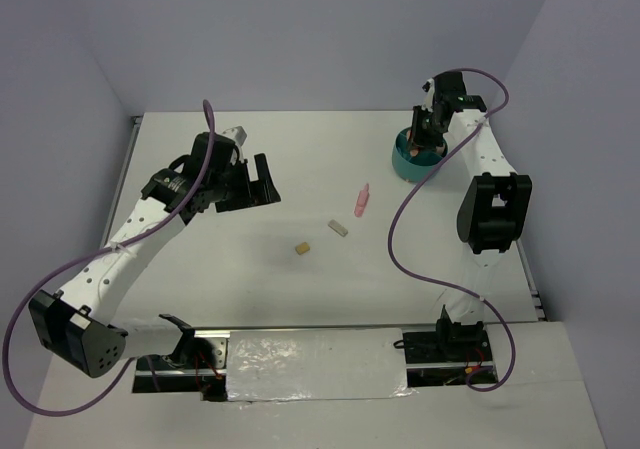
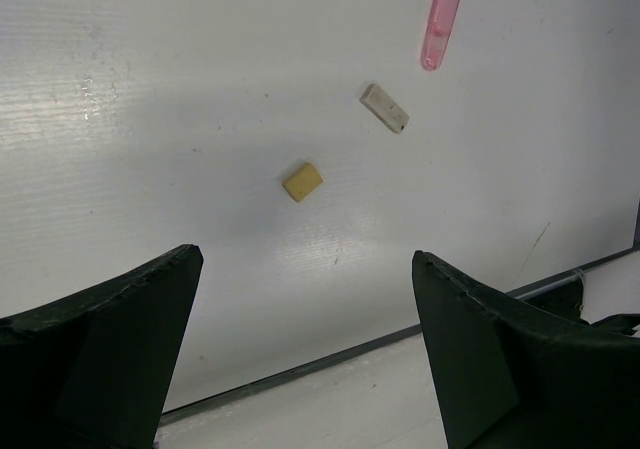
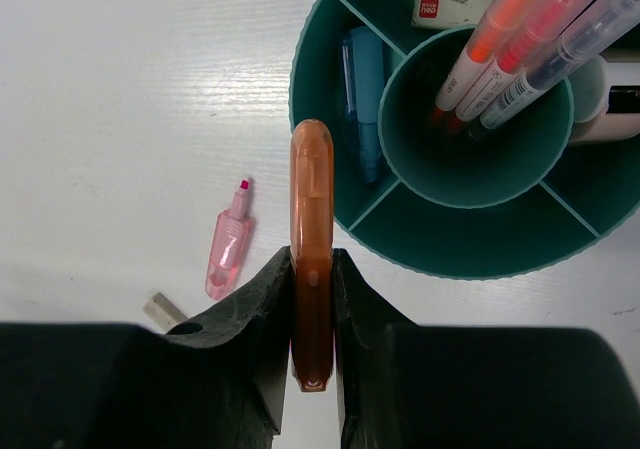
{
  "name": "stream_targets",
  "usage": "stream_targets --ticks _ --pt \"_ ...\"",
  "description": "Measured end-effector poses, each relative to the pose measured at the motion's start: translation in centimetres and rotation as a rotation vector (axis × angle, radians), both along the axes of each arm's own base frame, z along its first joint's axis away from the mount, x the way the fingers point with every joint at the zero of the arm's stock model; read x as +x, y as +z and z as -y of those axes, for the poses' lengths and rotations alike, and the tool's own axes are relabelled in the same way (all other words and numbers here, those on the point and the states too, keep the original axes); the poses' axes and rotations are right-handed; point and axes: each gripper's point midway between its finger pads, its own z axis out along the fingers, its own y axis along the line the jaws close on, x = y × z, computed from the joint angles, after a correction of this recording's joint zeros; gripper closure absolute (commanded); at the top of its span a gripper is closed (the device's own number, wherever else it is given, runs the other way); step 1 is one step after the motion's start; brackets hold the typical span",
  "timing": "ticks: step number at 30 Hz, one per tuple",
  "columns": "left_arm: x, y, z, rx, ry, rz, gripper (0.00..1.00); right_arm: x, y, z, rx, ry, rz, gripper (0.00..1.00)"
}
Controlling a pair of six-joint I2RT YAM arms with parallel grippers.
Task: Sort the stationery into containers
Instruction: Place the pen in the storage box.
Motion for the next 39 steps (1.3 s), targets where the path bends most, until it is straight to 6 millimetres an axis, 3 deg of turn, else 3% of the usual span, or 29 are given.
stream_targets --ticks 19,29,39 --pt "-0.6 0.2 -0.5 0.008 0.01 0.004 0.01 0.2 0.0 -0.3 0.014 0.013 0.001 0.86" --pt "-0.7 -0.1 -0.6 0.016 0.009 -0.006 0.01 1.0 -2.2 -0.8 0.035 0.027 -0.04 0.8" --pt "-0.4 -0.7 -0.6 0.042 -0.008 -0.018 0.01 1.4 -2.2 -0.9 0.034 0.028 -0.033 0.51"
